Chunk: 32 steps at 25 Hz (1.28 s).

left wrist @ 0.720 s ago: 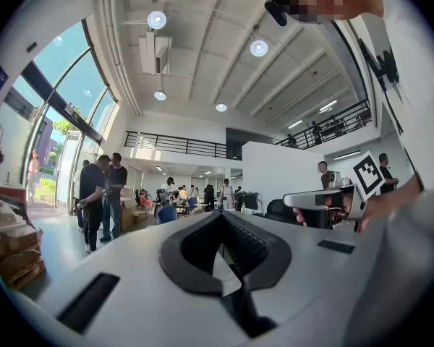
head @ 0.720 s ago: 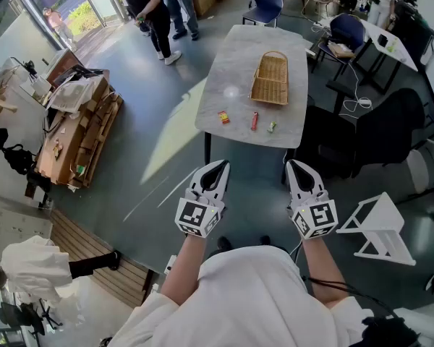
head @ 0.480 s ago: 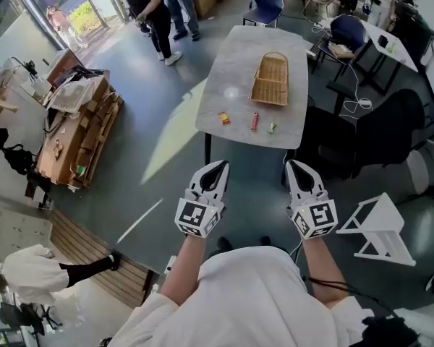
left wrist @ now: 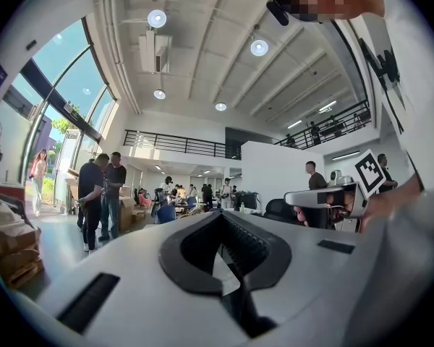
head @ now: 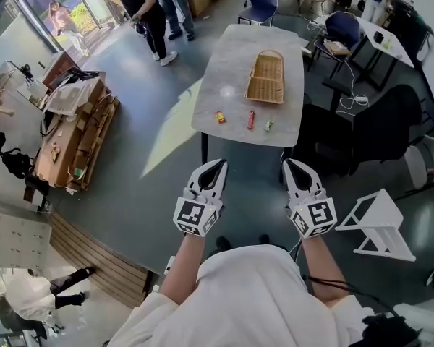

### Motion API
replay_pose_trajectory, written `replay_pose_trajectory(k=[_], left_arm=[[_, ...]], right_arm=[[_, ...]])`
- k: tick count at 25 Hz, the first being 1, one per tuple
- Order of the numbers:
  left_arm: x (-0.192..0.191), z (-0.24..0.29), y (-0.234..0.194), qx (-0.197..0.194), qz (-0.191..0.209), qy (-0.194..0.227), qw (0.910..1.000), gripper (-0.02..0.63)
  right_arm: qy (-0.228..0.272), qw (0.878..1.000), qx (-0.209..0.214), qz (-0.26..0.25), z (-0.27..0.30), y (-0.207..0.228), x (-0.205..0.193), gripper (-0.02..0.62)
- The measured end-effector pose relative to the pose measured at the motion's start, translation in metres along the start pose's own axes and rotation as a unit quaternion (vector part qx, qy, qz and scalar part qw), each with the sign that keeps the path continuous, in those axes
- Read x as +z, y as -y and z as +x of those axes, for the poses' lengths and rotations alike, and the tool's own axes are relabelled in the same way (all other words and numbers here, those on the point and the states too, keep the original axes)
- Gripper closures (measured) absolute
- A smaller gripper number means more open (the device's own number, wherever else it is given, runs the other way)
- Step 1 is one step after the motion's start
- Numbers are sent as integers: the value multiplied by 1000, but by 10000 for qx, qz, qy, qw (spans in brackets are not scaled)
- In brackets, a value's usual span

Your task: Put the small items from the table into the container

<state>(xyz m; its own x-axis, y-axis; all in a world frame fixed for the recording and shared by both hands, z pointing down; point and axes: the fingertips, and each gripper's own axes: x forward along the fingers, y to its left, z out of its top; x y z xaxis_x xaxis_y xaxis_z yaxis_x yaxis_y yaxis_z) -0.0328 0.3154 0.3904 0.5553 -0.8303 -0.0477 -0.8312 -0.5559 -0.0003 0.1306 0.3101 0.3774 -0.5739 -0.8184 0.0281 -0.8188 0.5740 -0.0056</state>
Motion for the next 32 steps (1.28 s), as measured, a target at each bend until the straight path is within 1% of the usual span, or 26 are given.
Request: replay_pose_trajectory(k=[6, 11, 15, 21, 26, 29, 32], left_arm=[[1, 6, 6, -1, 19, 12, 10000, 600], [2, 11, 12, 60, 53, -22, 10000, 599], [2, 17, 20, 123, -8, -27, 9999, 600], [-2, 32, 28, 340, 60, -30, 9994, 599], [-6, 47, 37, 429, 58, -16, 9991, 599], [-9, 57, 37, 442, 45, -47, 9990, 599], [-10, 68, 28, 429, 56, -56, 9990, 600]], right_arm=[[-51, 10000, -37, -17, -4, 11, -2, 583], [-107, 9999, 16, -53, -7, 22, -3, 583], [-109, 9998, 121, -90, -13, 36, -4, 581], [-58, 9991, 378, -170, -17, 56, -6, 580], [-58, 9985, 512, -160, -16, 75, -12, 563], [-76, 9985, 530, -123, -12, 82, -13, 561], [-85, 9983, 567, -137, 1, 87, -13, 561]])
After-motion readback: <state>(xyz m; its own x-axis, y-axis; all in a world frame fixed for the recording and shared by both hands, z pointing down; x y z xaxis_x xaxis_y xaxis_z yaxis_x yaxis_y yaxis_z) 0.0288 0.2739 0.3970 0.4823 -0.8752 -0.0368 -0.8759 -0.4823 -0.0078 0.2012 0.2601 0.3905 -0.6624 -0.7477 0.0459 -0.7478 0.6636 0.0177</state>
